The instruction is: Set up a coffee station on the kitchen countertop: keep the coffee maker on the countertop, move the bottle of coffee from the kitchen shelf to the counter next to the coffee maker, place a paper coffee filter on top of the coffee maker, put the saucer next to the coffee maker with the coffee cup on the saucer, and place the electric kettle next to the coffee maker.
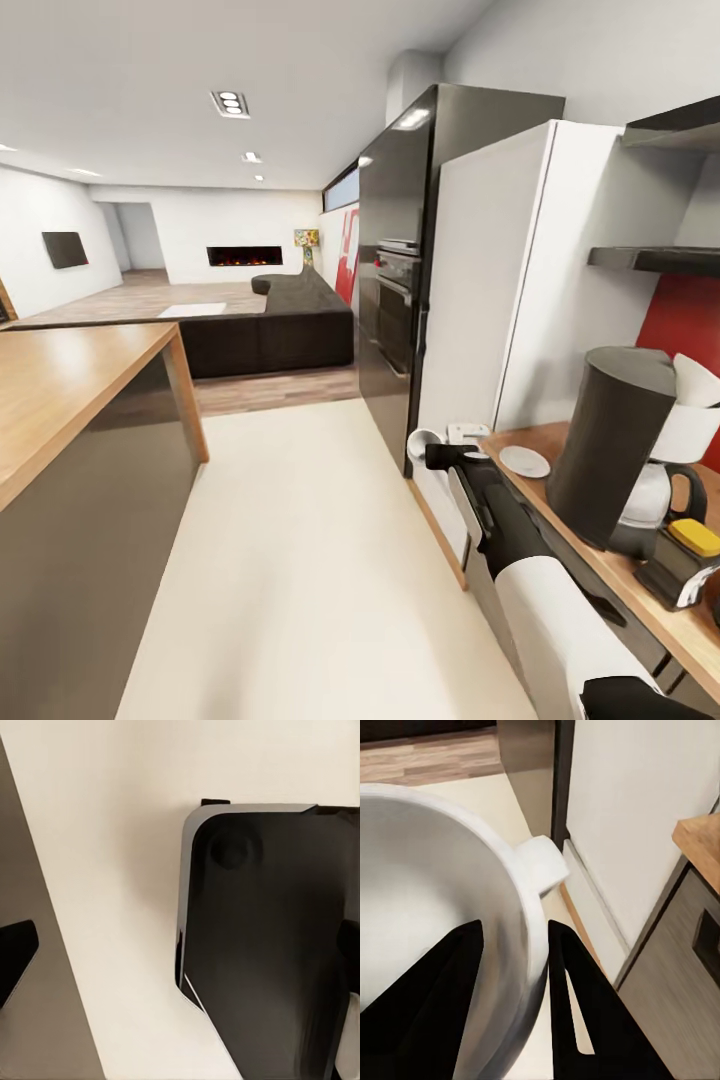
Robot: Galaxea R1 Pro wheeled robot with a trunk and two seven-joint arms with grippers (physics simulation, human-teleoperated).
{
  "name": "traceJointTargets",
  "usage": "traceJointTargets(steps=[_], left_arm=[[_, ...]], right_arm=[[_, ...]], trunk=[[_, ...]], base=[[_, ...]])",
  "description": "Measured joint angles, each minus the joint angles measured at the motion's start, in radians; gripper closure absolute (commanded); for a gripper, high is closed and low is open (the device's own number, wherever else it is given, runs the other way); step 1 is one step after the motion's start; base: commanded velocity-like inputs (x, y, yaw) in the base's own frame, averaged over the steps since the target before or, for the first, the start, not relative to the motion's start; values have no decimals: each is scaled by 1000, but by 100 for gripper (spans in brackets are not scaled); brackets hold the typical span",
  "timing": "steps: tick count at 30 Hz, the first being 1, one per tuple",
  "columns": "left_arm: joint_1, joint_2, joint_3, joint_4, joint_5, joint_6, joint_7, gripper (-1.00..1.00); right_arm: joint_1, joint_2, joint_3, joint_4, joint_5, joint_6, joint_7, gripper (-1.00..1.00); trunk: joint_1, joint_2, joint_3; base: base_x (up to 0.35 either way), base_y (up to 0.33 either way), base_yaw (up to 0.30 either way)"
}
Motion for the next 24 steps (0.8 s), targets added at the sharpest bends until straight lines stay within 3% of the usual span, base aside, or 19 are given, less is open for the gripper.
traceJointTargets(steps=[12, 24], left_arm=[[0, 0, 0, 0, 0, 0, 1, -100], [1, 0, 2, 0, 0, 0, 0, -100]], right_arm=[[0, 1, 1, -5, 0, 0, 0, 100], [0, 1, 1, -4, 0, 0, 0, 100]], trunk=[[0, 0, 0], [0, 0, 0]], base=[[332, 7, -10], [303, 149, -246]])
